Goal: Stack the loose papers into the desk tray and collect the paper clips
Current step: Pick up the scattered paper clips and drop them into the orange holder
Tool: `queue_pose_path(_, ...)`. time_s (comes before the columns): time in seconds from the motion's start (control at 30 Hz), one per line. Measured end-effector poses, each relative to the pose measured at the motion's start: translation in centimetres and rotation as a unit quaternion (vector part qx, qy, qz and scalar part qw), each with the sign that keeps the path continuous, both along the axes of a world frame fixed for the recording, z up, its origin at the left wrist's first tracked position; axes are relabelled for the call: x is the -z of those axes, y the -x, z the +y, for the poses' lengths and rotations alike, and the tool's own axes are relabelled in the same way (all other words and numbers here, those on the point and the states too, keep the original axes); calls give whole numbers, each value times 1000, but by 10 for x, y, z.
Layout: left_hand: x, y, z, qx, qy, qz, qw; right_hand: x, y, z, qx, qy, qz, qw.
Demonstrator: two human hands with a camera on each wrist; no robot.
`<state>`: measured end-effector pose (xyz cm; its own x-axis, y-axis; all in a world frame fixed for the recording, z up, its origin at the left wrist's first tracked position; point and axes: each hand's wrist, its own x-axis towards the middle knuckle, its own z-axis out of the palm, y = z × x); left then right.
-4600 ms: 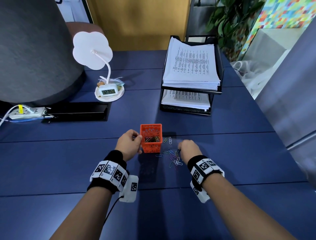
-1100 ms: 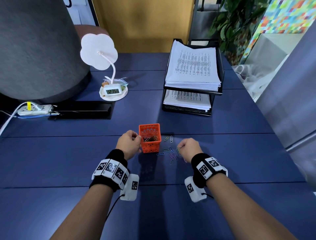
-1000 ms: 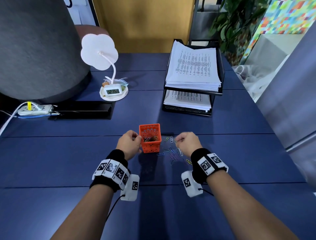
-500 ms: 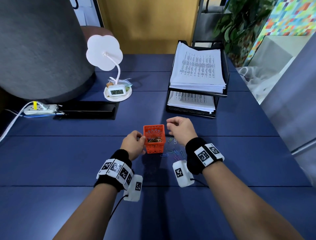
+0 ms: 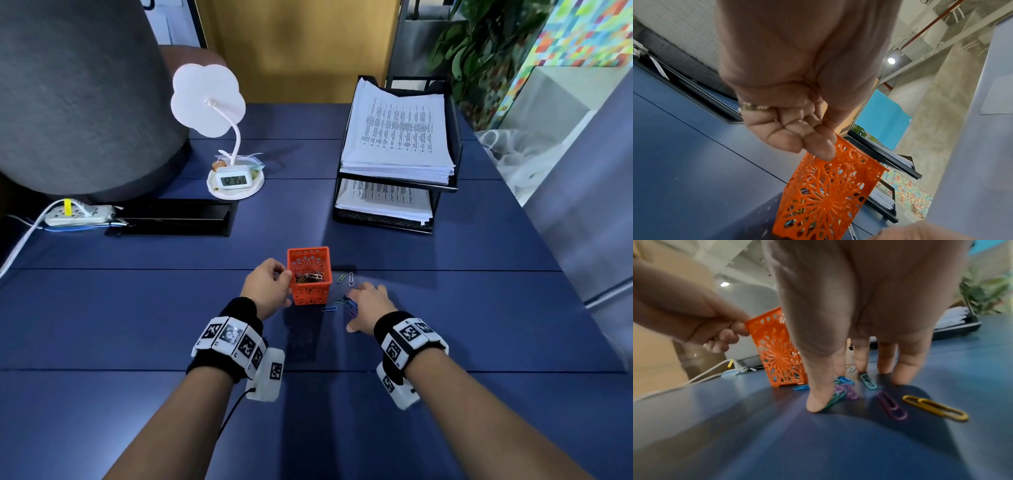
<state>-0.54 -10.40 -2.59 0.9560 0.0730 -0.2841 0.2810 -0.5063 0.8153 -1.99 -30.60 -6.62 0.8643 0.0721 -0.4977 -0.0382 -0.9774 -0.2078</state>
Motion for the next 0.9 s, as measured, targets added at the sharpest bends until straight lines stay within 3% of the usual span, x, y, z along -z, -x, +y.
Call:
queue_pose_path(0.27,1,0,-1,-2,9,-1,1000,1,0,-5,15,-13,-54,998)
queue_pose_path(0.67,0,1,-2,-4,14,2,1000,3,7,-4,66,-9,-10,998)
queue_pose_path(0.9,0,1,-2,-3,10,1,1000,4,6,-15,131,-106,-31,985)
